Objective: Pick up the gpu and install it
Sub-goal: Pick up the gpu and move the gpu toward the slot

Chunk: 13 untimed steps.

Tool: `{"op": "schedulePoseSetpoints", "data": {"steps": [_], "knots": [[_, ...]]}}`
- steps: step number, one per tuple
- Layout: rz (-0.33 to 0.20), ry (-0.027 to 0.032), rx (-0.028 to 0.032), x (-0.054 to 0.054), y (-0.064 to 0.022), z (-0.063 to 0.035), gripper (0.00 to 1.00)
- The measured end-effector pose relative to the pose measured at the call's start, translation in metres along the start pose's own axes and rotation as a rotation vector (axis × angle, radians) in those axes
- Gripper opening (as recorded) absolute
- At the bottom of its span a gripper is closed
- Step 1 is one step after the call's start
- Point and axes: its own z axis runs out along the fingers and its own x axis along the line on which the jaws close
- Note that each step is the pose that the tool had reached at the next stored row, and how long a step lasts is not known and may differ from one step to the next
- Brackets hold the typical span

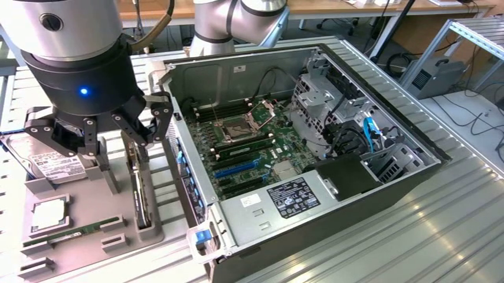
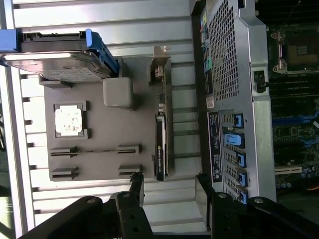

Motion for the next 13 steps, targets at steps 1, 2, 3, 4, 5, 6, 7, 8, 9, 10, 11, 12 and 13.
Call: {"op": "schedulePoseSetpoints", "data": {"steps": [1,2,3,4,5,6,7,8,9,10,11,12,13], "knots": [[0.000,0.0000,0.0000,0.0000,0.0000,0.0002,0.54],[0.000,0.0000,0.0000,0.0000,0.0000,0.0003,0.54],[0.000,0.0000,-0.0001,0.0000,0.0000,0.0005,0.54],[0.000,0.0000,0.0000,0.0000,0.0000,0.0007,0.54],[0.000,0.0000,0.0000,0.0001,-0.0001,0.0020,0.54],[0.000,0.0000,0.0000,0.0001,-0.0001,0.0034,0.54],[0.000,0.0000,0.0000,0.0001,-0.0001,0.0036,0.54],[0.000,0.0000,0.0000,0.0001,-0.0001,0.0037,0.54],[0.000,0.0000,0.0000,0.0001,-0.0001,0.0040,0.54],[0.000,0.0001,0.0000,0.0001,-0.0001,0.0041,0.54],[0.000,0.0000,0.0000,0.0001,-0.0001,0.0046,0.54],[0.000,0.0000,0.0000,0.0001,-0.0002,0.0052,0.54],[0.000,0.0000,0.0000,0.0001,-0.0002,0.0053,0.54]]}}
